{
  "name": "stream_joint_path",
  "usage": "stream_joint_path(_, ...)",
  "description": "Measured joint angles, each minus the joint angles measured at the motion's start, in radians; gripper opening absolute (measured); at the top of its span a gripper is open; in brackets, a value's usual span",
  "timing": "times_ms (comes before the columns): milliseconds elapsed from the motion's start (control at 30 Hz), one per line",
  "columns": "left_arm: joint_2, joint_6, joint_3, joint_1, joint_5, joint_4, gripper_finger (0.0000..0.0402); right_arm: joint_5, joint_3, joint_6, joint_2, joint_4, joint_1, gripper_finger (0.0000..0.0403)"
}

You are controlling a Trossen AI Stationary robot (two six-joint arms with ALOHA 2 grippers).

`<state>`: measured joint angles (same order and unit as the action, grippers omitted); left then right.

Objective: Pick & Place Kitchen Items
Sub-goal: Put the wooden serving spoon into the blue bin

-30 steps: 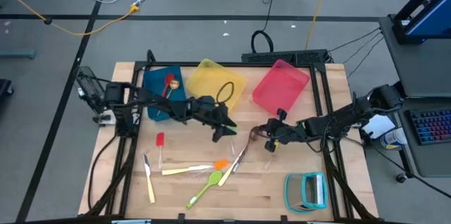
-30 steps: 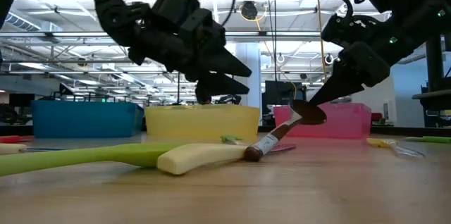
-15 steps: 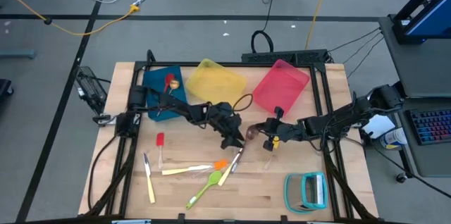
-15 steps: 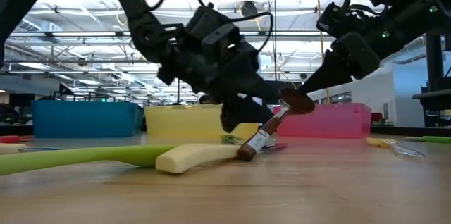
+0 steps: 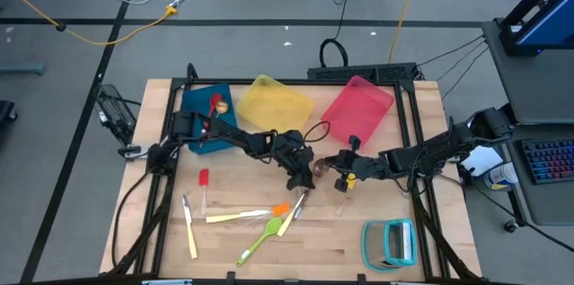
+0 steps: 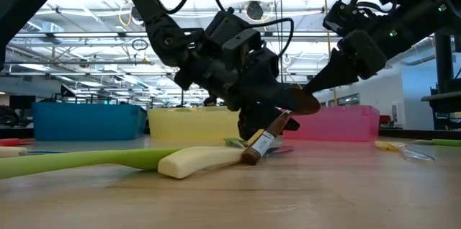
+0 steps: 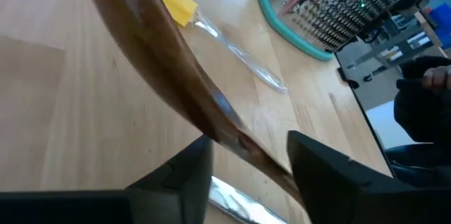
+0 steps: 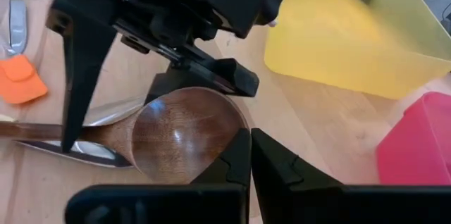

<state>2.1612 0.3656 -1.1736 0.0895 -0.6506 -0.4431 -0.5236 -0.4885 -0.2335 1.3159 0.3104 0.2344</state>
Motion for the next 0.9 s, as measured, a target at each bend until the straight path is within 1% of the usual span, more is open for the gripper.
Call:
stream_joint_path(167,-0.001,0.018,0.000,0.000,-0.007,0.000,0.0103,0.000,0.000,0.011,0.000,0.009,0.001,0.0000)
stream_joint_path(267,-0.001,0.049,0.000,0.003,-0.017,0.005,0.0078,-0.002,0.000,0.011,-0.002,0.017,0.001,0.0000)
stream_joint_path(467,-0.001,0.045,0.000,0.003,-0.015,0.005,0.0078,-0.005,0.000,0.011,-0.002,0.022,0.002,0.0001)
stream_joint_path(567,-0.001,0.031,0.000,0.003,-0.011,0.006,0.0082,-0.004,0.000,0.013,-0.001,0.022,0.002,0.0008)
stream_joint_path(733,-0.003,0.039,-0.001,0.014,-0.016,-0.005,0.0072,-0.003,0.000,0.069,0.000,0.045,0.001,0.0046)
stream_joint_path(900,-0.005,0.052,-0.003,0.025,-0.014,-0.022,0.0066,-0.003,0.000,0.187,0.001,0.132,0.000,0.0094)
